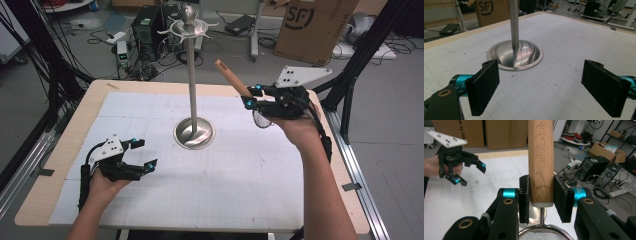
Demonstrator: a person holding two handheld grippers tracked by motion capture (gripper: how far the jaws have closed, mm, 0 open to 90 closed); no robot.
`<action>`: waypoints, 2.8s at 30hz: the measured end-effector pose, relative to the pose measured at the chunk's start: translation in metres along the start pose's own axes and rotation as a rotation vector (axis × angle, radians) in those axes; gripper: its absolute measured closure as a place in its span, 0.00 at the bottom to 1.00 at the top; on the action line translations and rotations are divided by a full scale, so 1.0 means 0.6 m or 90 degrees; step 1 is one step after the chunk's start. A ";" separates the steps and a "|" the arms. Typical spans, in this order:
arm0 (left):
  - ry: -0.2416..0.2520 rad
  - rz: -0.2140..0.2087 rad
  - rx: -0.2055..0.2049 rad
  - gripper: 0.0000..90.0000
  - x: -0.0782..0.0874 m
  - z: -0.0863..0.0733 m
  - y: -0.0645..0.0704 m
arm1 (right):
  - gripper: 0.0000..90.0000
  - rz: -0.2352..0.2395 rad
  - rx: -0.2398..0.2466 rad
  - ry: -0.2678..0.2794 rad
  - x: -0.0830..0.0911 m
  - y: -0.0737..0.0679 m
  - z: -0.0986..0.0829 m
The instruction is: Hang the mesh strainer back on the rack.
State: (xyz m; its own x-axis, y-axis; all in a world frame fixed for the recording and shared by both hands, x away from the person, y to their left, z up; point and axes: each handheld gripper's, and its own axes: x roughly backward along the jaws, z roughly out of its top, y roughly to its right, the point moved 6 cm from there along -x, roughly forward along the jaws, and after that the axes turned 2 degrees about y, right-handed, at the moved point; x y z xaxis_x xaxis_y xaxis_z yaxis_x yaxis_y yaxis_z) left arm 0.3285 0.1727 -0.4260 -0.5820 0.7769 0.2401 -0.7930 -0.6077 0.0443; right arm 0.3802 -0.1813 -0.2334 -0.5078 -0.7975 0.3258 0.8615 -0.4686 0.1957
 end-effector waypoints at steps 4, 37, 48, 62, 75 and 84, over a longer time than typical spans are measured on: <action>-0.001 0.000 0.001 0.17 -0.001 -0.001 0.000 | 0.76 0.003 -0.007 0.002 0.003 0.008 0.016; 0.001 -0.003 0.004 0.17 0.000 -0.001 0.000 | 0.76 0.011 -0.030 0.000 -0.060 0.045 0.068; 0.003 -0.002 0.004 0.17 0.001 0.000 -0.002 | 0.76 0.020 -0.043 -0.021 -0.099 0.044 0.060; 0.004 -0.004 0.006 0.17 0.002 0.001 0.000 | 0.75 0.020 -0.062 -0.032 -0.128 0.037 0.058; 0.004 -0.004 0.006 0.17 0.003 0.001 -0.001 | 0.63 0.008 -0.053 -0.036 -0.136 0.031 0.057; 0.001 -0.004 0.004 0.17 0.002 0.000 0.000 | 0.58 0.004 -0.045 -0.028 -0.114 0.024 0.040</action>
State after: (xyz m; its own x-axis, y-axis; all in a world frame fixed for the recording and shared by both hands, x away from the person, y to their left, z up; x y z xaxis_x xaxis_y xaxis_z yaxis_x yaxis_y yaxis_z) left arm 0.3277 0.1733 -0.4255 -0.5779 0.7808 0.2377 -0.7951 -0.6043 0.0520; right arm 0.4271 -0.1246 -0.2308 -0.5008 -0.7838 0.3672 0.8619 -0.4907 0.1280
